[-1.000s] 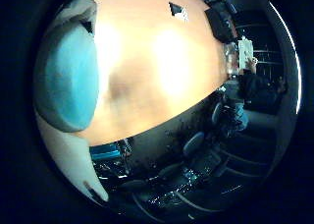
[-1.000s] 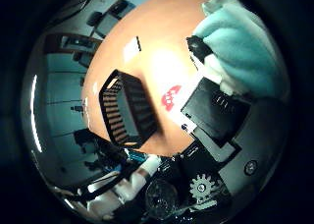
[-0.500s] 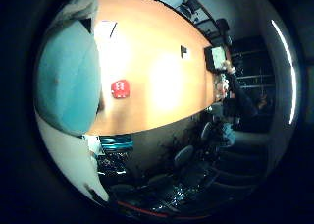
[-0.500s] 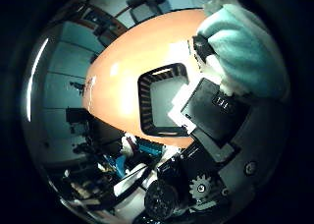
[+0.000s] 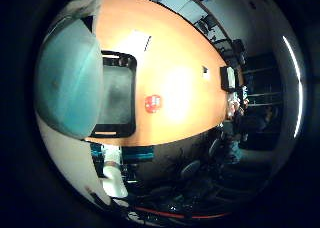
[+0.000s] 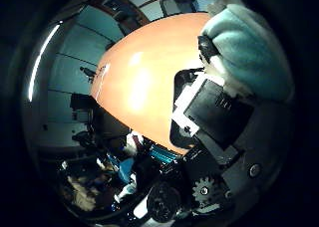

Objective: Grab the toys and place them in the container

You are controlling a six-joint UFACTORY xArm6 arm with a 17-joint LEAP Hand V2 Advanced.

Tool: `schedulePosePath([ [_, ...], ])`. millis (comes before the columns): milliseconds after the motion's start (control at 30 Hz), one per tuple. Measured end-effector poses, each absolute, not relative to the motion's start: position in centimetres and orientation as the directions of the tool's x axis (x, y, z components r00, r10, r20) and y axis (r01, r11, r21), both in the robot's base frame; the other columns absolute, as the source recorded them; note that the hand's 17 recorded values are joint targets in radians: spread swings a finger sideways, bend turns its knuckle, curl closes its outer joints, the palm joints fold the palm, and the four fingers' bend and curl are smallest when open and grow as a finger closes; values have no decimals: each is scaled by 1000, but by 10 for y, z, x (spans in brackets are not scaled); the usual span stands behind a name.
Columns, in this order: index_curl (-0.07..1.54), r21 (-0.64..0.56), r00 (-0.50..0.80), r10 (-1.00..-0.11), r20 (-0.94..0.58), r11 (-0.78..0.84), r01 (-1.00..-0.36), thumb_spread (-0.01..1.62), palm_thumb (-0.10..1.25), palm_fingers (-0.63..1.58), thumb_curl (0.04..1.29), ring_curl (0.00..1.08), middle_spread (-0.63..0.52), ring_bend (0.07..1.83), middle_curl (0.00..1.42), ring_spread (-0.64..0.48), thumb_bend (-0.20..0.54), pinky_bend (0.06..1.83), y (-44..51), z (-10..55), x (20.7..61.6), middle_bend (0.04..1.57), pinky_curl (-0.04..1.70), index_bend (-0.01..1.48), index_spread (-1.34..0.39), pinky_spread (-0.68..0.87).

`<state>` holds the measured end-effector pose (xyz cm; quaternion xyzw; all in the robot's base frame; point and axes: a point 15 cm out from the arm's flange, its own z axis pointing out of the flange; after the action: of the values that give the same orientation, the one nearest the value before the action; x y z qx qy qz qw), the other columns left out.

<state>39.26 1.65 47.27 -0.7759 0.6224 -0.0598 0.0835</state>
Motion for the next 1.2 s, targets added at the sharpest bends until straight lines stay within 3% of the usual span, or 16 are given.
schedulePosePath([
  [333, 849, -158, 216, -976, -34, -209, -965, 711, 927, 1114, 852, 704, -136, 1378, 730, -216, -28, 1118, 27, 411, 397, 1321, 1089, 1017, -281, -212],
  [467, 826, -144, 212, -976, -45, -203, -968, 1041, 818, 1131, 693, 687, -142, 1345, 711, -219, -33, 1085, 28, 394, 397, 1285, 1067, 1013, -277, -229],
  [567, 789, -138, 212, -976, -53, -203, -969, 1124, 686, 1076, 549, 653, -154, 1315, 688, -217, -44, 1049, 28, 385, 398, 1231, 1000, 874, -301, -270],
  [700, 702, -113, 215, -975, -57, -207, -972, 1138, 573, 725, 411, 609, -206, 1258, 644, -253, -34, 1017, 26, 383, 392, 1074, 898, 470, -375, -393],
  [767, 658, -84, 217, -974, -62, -212, -974, 1132, 545, 528, 378, 596, -220, 1235, 612, -257, -31, 1015, 26, 381, 385, 956, 880, 356, -410, -403],
  [800, 635, -67, 222, -973, -65, -218, -974, 1125, 528, 351, 363, 567, -225, 1158, 590, -249, -34, 953, 26, 380, 381, 891, 865, 347, -431, -371],
  [900, 577, -48, 239, -968, -69, -236, -970, 1101, 489, 157, 322, 473, -203, 931, 539, -182, -30, 783, 27, 379, 375, 787, 811, 381, -453, -133],
  [1067, 489, -26, 259, -963, -74, -257, -966, 1080, 480, 126, 295, 375, -131, 756, 441, -68, -24, 676, 27, 377, 369, 587, 703, 339, -439, 242],
  [1200, 441, -12, 271, -959, -76, -271, -962, 1069, 476, 160, 285, 326, -99, 670, 393, -17, -25, 609, 26, 377, 365, 485, 623, 289, -432, 376],
])
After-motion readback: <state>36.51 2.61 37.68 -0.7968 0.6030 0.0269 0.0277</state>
